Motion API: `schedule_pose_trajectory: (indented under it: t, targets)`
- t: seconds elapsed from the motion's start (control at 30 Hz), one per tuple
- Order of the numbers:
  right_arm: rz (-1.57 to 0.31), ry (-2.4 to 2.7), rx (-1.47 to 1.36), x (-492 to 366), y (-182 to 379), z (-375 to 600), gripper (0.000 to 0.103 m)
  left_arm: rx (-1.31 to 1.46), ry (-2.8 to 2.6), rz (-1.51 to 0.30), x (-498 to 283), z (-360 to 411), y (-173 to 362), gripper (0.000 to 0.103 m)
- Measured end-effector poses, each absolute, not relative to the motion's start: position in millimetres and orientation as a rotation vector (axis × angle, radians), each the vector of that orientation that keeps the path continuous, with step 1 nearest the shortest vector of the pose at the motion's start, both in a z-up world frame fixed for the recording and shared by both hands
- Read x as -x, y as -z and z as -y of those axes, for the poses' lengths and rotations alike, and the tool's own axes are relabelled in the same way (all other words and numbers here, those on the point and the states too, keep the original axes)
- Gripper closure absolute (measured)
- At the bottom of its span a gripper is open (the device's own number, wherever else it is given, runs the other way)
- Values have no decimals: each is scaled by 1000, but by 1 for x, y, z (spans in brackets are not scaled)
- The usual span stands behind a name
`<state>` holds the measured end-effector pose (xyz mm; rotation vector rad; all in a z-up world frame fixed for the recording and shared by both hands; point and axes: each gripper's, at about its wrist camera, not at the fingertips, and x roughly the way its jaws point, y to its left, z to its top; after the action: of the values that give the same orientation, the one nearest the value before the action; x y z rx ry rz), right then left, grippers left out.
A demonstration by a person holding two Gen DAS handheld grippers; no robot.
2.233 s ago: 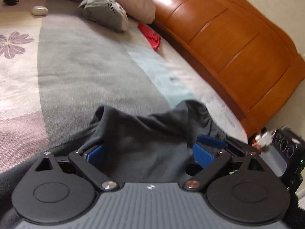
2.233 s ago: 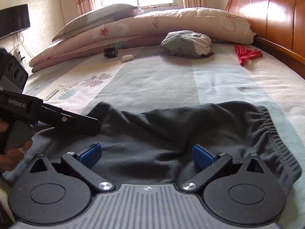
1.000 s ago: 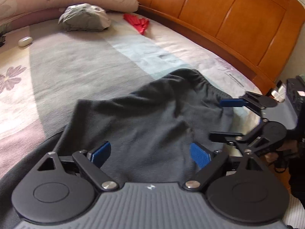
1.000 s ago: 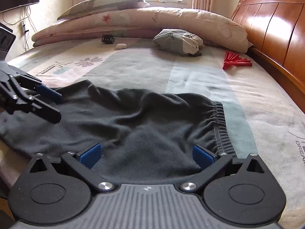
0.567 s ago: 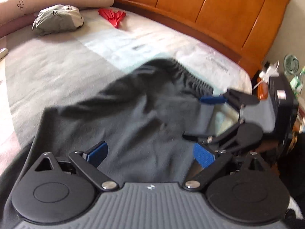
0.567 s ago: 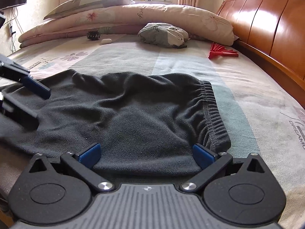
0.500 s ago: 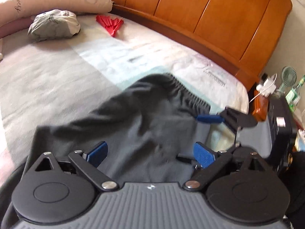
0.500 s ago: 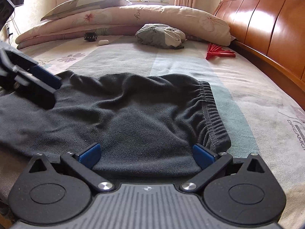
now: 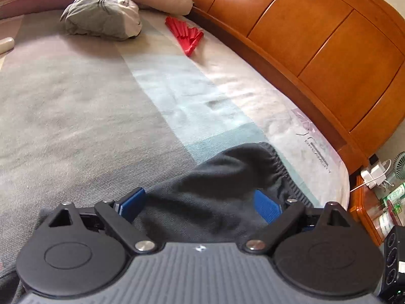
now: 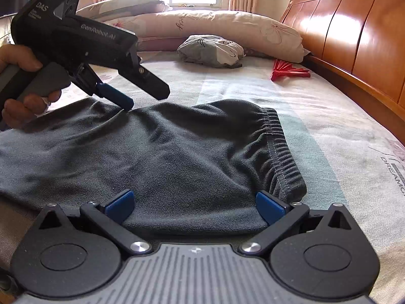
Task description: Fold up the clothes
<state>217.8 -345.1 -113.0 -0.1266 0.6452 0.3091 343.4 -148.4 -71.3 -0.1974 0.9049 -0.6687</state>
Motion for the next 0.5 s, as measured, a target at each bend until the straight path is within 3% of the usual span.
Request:
schedule_pose_trajectory:
  t: [0.2,0.5]
  targets:
    - [-688,-285,135,-223,109,341,0,187,792,-946,-356,189,73,9]
    - [-695,-278,127,-224,109,342,0,160,741,-907,-361,162,44,10]
